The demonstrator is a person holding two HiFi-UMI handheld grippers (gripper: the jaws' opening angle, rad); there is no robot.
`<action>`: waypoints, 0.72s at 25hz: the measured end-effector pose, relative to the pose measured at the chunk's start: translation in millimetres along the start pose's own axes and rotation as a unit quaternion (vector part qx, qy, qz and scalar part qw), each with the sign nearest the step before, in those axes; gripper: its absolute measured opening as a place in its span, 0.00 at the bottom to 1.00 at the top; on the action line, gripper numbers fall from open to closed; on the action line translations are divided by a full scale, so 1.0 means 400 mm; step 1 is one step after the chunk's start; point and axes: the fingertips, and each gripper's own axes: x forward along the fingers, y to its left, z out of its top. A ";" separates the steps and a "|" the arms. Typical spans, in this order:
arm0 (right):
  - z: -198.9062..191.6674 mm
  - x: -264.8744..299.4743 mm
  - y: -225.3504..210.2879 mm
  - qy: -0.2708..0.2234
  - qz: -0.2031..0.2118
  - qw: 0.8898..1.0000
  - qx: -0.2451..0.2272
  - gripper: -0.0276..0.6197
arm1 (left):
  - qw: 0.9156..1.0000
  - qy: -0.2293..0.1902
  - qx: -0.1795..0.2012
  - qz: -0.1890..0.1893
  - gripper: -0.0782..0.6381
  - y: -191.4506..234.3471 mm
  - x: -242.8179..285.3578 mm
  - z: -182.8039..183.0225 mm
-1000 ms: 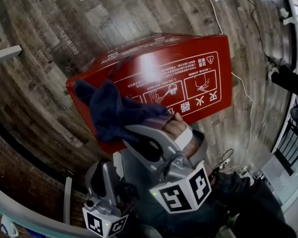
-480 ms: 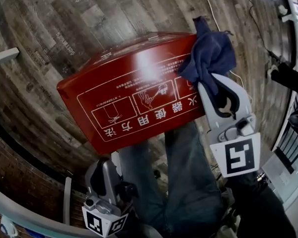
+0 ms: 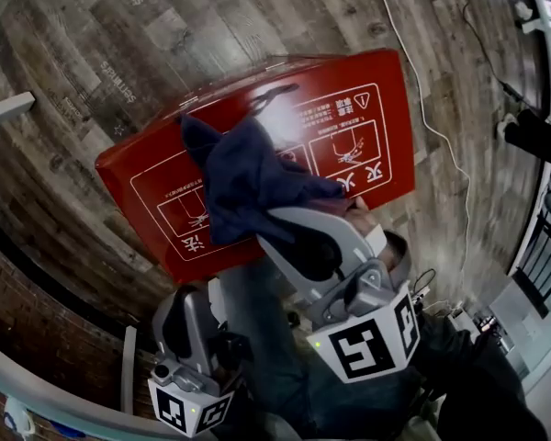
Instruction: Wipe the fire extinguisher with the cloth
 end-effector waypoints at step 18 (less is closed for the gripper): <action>0.033 0.024 0.138 -0.005 0.037 0.999 0.001 0.15 | 0.993 0.093 0.051 0.047 0.11 0.047 -0.007 -0.031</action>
